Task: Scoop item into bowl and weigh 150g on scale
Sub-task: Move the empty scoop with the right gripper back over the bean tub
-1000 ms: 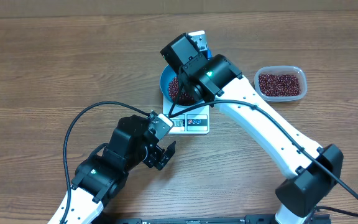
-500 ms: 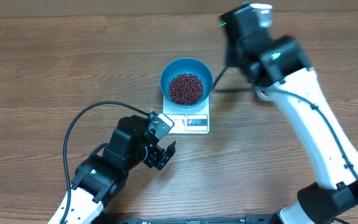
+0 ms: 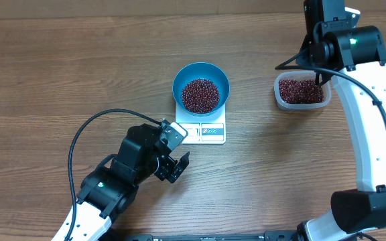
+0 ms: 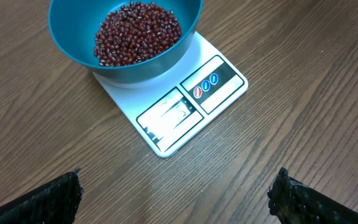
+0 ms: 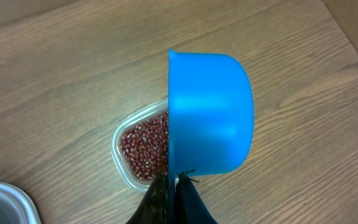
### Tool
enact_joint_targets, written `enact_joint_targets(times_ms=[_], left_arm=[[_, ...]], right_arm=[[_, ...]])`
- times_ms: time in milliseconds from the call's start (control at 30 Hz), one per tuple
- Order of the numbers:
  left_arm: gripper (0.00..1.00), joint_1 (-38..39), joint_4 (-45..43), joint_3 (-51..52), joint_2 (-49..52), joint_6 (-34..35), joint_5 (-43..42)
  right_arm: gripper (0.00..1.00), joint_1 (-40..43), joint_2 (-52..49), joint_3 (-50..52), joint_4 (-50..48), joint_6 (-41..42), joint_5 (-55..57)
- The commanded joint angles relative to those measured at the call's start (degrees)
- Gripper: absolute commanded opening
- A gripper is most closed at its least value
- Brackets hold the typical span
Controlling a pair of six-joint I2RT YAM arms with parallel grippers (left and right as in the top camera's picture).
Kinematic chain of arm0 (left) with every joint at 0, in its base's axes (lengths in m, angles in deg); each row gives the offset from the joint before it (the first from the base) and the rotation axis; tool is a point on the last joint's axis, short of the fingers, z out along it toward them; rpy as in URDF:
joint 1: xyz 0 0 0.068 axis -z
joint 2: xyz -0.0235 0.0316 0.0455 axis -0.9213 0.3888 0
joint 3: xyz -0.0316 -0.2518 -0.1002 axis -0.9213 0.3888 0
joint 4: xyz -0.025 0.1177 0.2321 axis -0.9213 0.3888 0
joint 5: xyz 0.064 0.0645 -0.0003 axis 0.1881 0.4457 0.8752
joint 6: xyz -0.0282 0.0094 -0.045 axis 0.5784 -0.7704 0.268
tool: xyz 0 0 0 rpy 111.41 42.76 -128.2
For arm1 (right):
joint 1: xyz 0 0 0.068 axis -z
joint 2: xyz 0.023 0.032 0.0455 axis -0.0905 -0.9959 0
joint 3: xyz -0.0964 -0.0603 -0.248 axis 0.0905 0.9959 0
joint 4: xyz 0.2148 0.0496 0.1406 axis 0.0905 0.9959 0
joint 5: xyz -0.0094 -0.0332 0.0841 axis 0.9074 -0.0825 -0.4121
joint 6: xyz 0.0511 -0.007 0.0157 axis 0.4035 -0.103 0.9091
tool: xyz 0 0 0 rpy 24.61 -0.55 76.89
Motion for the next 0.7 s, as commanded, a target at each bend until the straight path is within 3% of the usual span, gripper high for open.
enact_joint_targets(times_ms=[0,667], left_arm=[[0.99,-0.31,-0.17,0.02,-0.11,0.02,-1.05],[0.99,-0.31,-0.17,0.02,-0.11,0.02,-1.05]], right_arm=[[0.04,0.0,-1.68,1.53,-0.33,-0.15,-0.26],[0.04,0.0,-7.93,6.51,-1.7,-0.13,-3.5]])
